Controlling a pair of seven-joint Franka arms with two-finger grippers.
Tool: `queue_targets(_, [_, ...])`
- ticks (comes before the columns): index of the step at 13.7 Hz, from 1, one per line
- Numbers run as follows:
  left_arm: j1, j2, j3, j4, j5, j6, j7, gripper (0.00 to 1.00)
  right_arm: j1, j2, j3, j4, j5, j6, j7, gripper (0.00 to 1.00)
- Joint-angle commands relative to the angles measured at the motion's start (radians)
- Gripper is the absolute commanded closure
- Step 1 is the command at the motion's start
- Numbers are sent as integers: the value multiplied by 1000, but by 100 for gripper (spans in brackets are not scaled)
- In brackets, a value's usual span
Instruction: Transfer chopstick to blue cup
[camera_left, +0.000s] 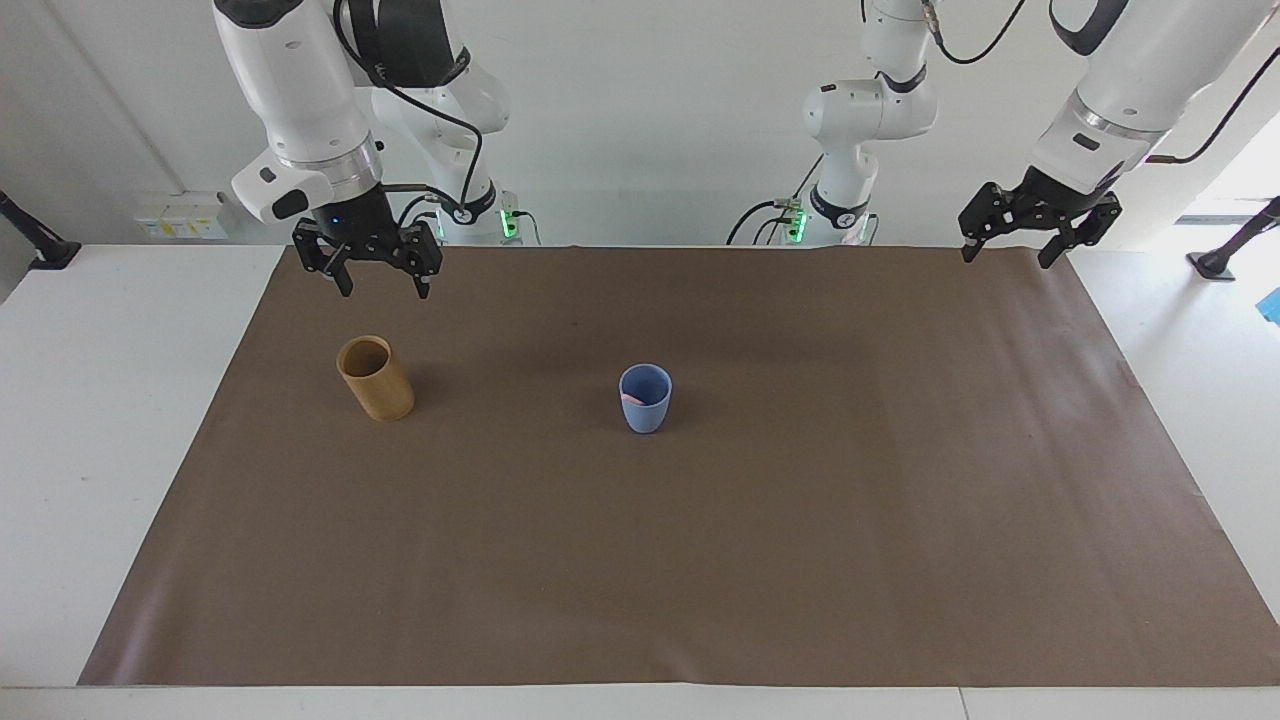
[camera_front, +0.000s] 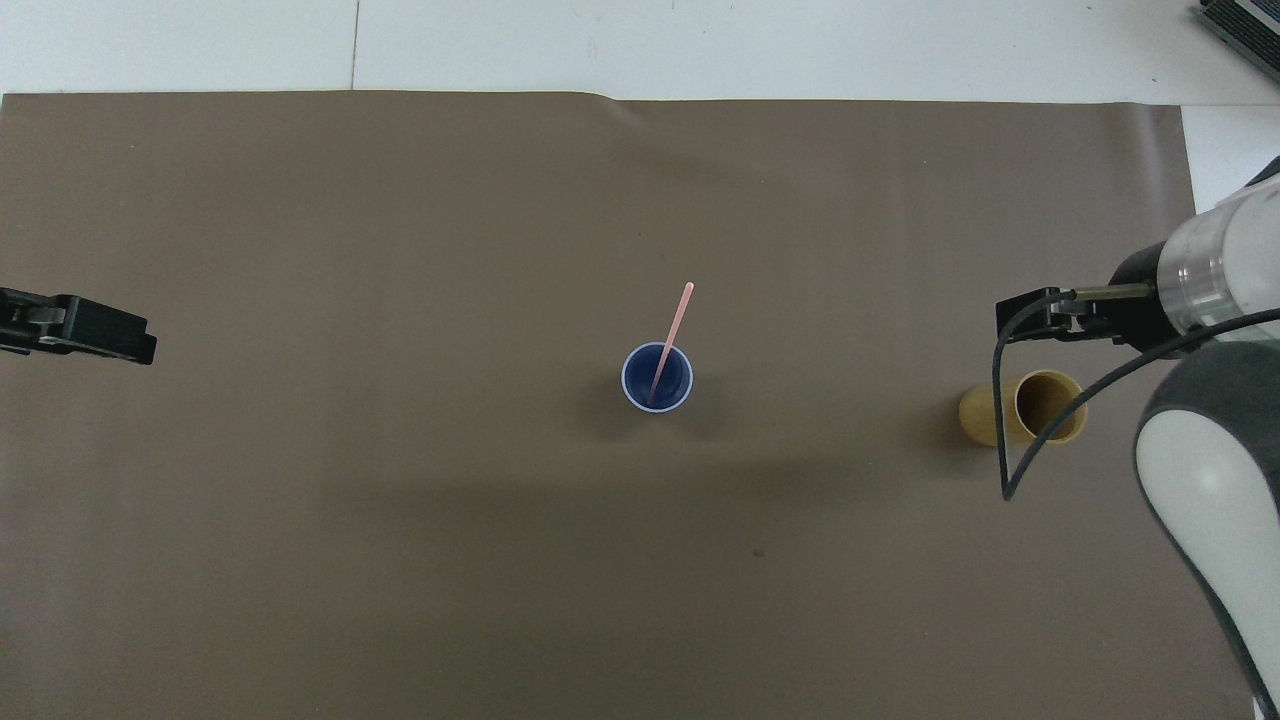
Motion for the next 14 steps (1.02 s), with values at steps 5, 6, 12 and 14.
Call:
queue_targets(5, [20,-26,-11,-30,3,15,15,0,-17,17,13,21,15,-13,12,0])
queue_targets(6, [20,-26,-11,-30,3,15,15,0,-17,15,13,18,15,-18,17,0])
queue_targets(12, [20,-26,-11,-30,3,15,15,0,-27,-40,-36,24,36,-86,9,0])
queue_targets(14, [20,-26,-11,-30,3,15,15,0,-27,-66,-44,24,36,-110,9,0])
